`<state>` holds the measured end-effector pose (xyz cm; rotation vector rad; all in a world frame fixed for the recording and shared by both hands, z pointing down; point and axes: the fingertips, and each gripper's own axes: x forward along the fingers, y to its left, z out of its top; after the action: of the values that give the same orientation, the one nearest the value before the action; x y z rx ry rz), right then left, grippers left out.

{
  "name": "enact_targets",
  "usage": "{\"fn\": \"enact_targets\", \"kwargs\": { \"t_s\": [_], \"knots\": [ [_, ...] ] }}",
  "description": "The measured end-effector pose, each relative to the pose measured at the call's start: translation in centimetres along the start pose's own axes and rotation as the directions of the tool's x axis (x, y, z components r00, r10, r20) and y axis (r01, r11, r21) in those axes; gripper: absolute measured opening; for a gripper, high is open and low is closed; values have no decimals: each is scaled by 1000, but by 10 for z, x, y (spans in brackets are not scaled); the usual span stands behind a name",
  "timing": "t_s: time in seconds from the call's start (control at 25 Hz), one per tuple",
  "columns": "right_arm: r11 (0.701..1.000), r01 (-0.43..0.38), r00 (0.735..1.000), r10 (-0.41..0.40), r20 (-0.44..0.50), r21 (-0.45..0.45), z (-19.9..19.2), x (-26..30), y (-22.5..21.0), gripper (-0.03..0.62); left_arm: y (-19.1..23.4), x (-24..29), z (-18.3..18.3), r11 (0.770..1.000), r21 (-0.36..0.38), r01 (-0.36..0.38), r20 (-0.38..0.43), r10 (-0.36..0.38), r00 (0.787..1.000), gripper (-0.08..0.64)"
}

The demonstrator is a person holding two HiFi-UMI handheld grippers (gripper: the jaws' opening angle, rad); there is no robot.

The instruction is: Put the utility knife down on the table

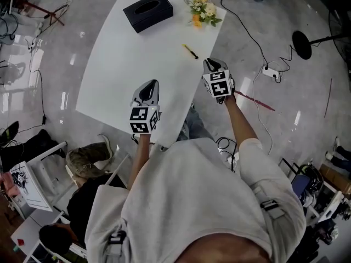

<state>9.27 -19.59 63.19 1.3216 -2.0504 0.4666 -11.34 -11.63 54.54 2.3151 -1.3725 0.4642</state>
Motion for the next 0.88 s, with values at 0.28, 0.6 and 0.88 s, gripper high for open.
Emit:
{"fn": "enact_targets", "kwargs": {
  "t_s": [0.28,0.6,0.88],
  "knots": [
    [998,19,998,-23,60,62,-7,-39,0,32,-14,-4,6,999,26,27,17,-28,999,23],
    [995,41,982,-57,182,92,16,-91,15,31,-23,-18,16,998,50,40,57,-43,997,23],
    [993,69,956,-93,279,94,31,-140,30,31,-32,-36,31,996,76,45,113,-53,992,23]
  ]
}}
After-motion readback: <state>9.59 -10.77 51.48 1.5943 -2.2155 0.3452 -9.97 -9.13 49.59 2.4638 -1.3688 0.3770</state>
